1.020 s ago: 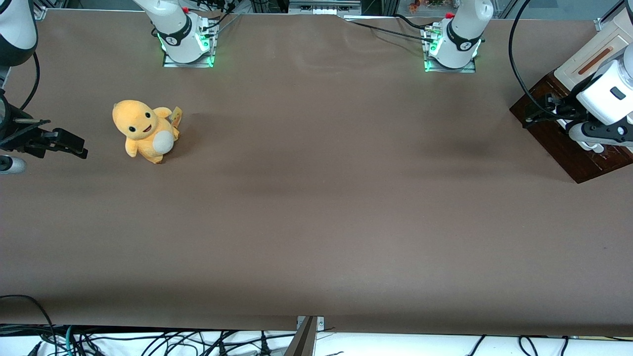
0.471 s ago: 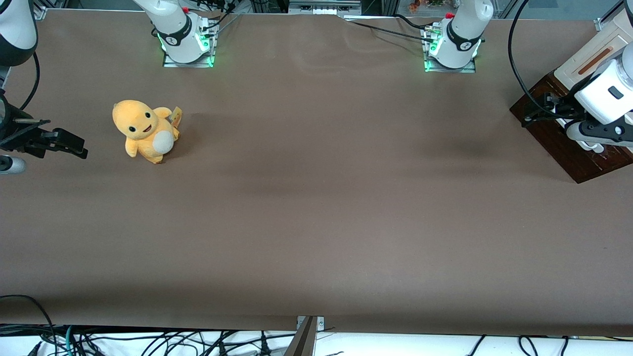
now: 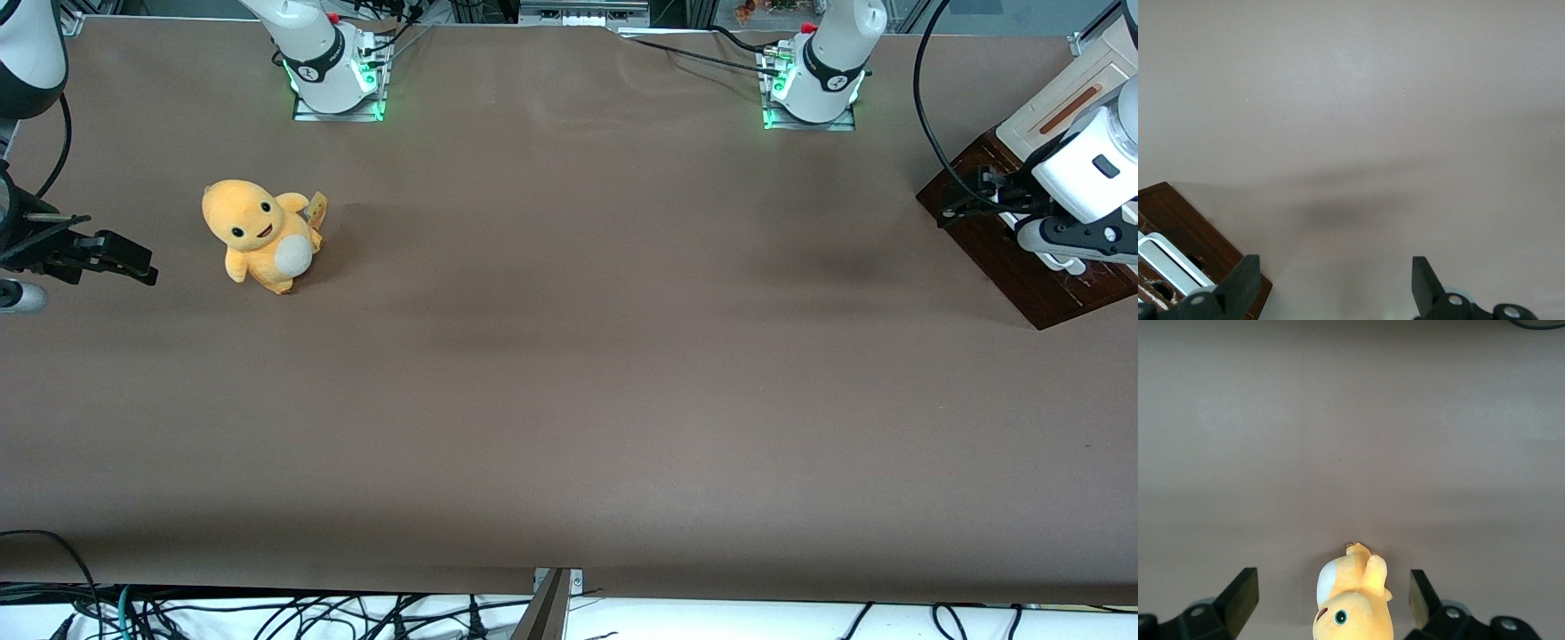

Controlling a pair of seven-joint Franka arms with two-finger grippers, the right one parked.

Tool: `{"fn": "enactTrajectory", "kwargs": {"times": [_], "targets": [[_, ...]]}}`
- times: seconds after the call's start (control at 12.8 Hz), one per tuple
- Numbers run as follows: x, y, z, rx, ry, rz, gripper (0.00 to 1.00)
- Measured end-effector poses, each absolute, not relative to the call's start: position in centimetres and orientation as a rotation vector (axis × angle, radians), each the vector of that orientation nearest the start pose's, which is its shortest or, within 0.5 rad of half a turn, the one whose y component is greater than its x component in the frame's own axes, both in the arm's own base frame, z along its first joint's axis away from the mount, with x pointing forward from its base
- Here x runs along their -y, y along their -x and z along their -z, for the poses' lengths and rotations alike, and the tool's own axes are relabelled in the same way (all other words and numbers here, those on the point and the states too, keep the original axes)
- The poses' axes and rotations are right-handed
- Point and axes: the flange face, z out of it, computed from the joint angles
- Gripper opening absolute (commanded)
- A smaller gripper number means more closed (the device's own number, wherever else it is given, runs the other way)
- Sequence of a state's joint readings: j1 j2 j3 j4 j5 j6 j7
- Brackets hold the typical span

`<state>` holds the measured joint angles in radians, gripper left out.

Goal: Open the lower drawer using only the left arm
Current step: 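Swing the left gripper down toward the lower drawer's silver handle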

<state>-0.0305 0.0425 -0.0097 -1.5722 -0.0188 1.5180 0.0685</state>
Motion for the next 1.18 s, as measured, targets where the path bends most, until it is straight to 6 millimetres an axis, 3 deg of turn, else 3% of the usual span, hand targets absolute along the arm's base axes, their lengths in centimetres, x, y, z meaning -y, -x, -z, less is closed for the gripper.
{"fn": "enactTrajectory", "kwargs": {"times": [0.24,0.55,0.78,1.18], "targets": [[2.4,-56.1,-58.9,-0.171,3.153,-0.178,1.00],[2.3,-57.2,-56.1,-0.167,3.139,-0.258,1.00],[1.7,-57.9,-53.8,-0.120,3.038,-0.322,1.00],[0.2,-57.2,-49.8,0.046,2.752,-0.563,1.00]]}}
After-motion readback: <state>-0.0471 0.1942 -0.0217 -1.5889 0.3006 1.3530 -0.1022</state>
